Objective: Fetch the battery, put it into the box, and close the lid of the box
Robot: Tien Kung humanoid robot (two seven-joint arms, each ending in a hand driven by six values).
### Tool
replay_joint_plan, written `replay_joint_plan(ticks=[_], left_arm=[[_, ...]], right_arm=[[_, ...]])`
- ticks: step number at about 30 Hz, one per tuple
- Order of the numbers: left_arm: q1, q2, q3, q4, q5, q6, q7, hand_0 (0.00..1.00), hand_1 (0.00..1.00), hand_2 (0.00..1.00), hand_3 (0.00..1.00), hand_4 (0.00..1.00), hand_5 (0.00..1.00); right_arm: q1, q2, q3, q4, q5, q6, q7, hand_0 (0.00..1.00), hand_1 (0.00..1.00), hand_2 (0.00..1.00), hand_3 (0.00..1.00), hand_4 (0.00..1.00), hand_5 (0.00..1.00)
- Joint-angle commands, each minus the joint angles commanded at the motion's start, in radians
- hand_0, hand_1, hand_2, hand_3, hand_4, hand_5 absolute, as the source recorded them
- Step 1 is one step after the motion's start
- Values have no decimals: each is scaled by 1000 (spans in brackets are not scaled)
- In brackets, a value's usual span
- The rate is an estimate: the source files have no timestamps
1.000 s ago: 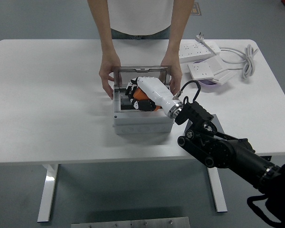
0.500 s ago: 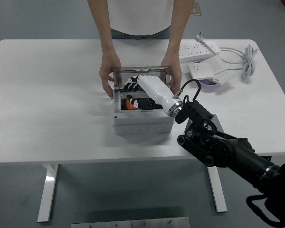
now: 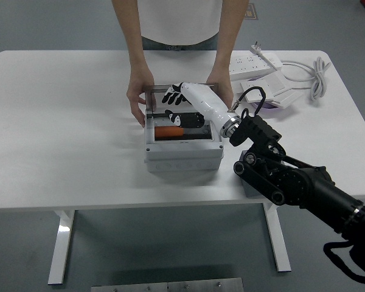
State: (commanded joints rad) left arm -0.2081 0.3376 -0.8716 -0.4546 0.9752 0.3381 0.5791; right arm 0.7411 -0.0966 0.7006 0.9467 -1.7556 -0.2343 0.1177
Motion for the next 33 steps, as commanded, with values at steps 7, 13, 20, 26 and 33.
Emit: replay_joint_plan(ticks=[7, 13, 20, 26, 33], left_arm=[[12, -1, 2, -2, -7, 8, 2, 643, 689, 568, 590, 511, 2], [18, 2, 1, -3, -5, 14, 5, 643, 689, 568, 590, 510, 2], [25, 1, -2, -5, 1, 15, 9, 643, 689, 568, 589, 508, 2], [31, 3, -7, -6, 11, 13, 13, 643, 687, 568, 588, 506, 2], [35, 7, -10, -7, 18, 10, 17, 643, 686, 567, 588, 504, 2]], right_arm=[[48, -38, -20, 11, 59, 63, -56, 565, 526, 564, 587, 662, 172], [71, -62, -44, 10, 91, 105, -88, 565, 525, 565, 589, 668, 179], [115, -91, -60, 23, 114, 157, -132, 520, 501, 550, 588, 684, 205], [156, -114, -75, 26, 129, 184, -155, 469, 475, 548, 589, 686, 207], [189, -131, -103, 26, 165, 202, -176, 453, 475, 548, 589, 688, 214]])
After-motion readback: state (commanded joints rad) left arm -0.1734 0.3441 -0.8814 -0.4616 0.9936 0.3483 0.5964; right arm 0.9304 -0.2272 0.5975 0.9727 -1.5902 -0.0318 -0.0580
